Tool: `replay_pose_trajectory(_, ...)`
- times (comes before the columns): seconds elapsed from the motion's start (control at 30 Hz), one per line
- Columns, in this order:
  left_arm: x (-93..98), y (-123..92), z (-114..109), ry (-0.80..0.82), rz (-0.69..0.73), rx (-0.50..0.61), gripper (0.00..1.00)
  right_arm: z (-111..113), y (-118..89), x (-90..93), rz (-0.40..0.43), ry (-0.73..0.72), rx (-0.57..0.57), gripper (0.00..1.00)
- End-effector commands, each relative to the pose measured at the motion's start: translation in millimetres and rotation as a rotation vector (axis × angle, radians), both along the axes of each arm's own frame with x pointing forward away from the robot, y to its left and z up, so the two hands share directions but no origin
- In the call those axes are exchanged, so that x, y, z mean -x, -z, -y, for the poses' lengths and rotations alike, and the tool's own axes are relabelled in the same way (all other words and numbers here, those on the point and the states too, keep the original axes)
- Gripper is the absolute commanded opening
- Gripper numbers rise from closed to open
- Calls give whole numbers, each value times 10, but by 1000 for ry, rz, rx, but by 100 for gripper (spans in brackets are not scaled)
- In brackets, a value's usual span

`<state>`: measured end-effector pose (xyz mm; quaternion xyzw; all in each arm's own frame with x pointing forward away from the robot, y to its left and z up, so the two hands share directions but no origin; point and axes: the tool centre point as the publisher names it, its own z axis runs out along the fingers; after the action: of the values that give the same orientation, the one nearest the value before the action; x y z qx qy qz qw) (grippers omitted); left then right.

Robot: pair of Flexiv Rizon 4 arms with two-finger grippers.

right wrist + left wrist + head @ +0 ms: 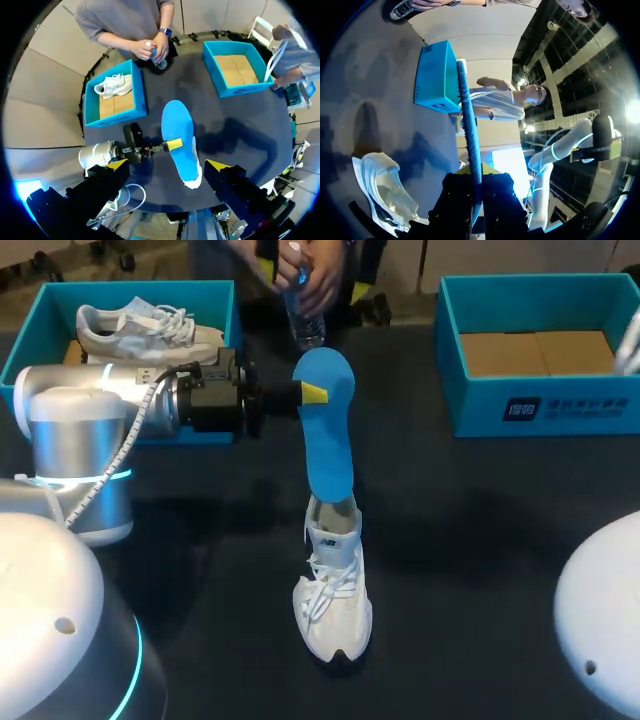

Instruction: Take the shoe out of the shoebox, open the shoe tongue, remove and reinsert the insole, then place the shoe into the shoebox

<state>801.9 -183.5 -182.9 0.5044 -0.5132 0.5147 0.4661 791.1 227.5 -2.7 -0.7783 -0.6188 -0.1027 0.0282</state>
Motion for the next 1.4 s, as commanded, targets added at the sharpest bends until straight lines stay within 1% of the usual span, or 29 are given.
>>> replay_pose_trajectory(0.03,2,4,5,1,0,-2,0,404,117,60,84,31,-501,100)
replay_pose_trajectory(0.17,2,4,5,1,0,-2,0,493,146,70,90,47,-631,100)
replay_pose_trajectory(0.43,2,4,5,1,0,-2,0,510,263,67,86,63,-778,100)
replay_pose_trajectory(0.5,2,4,5,1,0,-2,0,510,289,79,90,72,-791,100)
replay_pose_trajectory(0.6,2,4,5,1,0,-2,0,530,359,95,101,81,-856,100)
replay_pose_trajectory(0.7,2,4,5,1,0,-2,0,594,418,95,111,81,-946,100)
replay_pose_trajectory(0.8,2,4,5,1,0,-2,0,655,435,86,107,84,-993,100)
replay_pose_trajectory(0.97,2,4,5,1,0,-2,0,755,482,41,78,56,-1091,100)
replay_pose_trajectory(1.03,2,4,5,1,0,-2,0,772,499,25,58,50,-1103,100)
replay_pose_trajectory(1.13,2,4,5,1,0,-2,0,782,513,11,51,37,-1118,100)
replay_pose_trajectory(1.4,2,4,5,1,0,-2,0,800,665,-1,83,-32,-1233,100)
